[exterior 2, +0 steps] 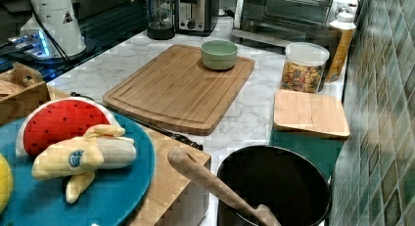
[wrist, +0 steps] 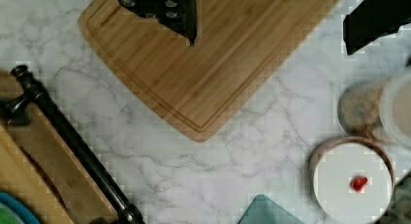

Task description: Open the drawer.

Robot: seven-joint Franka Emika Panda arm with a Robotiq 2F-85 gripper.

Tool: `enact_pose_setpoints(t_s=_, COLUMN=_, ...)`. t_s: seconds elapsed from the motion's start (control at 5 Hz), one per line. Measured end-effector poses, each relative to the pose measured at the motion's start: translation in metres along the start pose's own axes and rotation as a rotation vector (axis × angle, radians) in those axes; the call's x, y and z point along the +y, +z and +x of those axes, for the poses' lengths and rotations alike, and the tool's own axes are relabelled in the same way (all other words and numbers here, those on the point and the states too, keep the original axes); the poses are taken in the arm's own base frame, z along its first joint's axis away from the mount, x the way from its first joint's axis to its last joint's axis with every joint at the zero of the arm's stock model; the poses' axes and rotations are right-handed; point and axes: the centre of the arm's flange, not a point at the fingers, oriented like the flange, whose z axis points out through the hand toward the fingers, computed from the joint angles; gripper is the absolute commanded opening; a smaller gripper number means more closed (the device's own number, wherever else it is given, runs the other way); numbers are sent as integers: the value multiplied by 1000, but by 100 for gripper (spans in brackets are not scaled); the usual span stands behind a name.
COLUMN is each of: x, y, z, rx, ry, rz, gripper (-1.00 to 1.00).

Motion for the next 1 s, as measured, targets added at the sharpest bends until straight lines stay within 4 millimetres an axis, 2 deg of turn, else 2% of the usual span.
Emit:
enact_pose_setpoints(t_s=0.2, x=15, y=7, z=5, rx=-24, ry=-225, rz=-15, gripper=100)
enact_pose_setpoints(t_s=0.4, x=33, y=20, z=14, rx=-24, ry=-333, rz=-57, gripper=100)
enact_pose_setpoints(t_s=0.6, x=56, y=38, z=29, rx=7, ry=-366, rz=-92, gripper=100)
enact_pose_setpoints(t_s=1.0, x=118, y=83, z=57, rx=24, ry=-446, rz=-101, gripper=100)
